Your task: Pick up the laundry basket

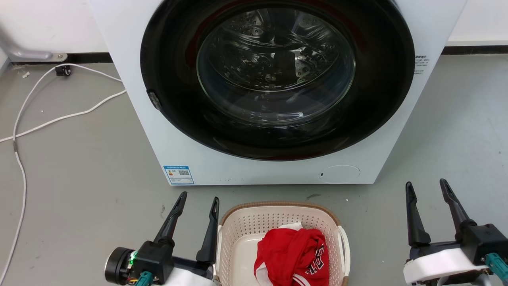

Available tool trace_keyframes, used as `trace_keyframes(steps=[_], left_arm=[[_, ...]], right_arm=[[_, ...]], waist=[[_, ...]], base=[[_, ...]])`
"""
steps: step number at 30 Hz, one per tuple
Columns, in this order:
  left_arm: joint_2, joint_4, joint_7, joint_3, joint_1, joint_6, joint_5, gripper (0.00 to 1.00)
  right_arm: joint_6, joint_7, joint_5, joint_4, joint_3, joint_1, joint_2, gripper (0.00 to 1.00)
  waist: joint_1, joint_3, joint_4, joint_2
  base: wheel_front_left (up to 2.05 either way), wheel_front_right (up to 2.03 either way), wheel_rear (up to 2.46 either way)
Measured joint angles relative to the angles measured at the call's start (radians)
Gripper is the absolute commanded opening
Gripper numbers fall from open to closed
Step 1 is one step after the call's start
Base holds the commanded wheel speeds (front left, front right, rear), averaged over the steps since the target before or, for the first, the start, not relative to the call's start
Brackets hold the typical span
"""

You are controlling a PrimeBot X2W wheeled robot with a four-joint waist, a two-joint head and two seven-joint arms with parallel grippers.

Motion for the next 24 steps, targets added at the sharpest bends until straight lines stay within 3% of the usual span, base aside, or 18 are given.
trace_keyframes(steps=[24], left_arm=[[-0.002, 0.027, -0.003, -0.013, 0.008, 0.011, 0.031, 1.00]], right_arm=[[0.000, -0.004, 0.015, 0.010, 0.011, 0.005, 0.000, 1.00]], waist=[[0.0000, -0.022, 0.003, 0.0000]], base=[[0.00, 0.00, 0.00]])
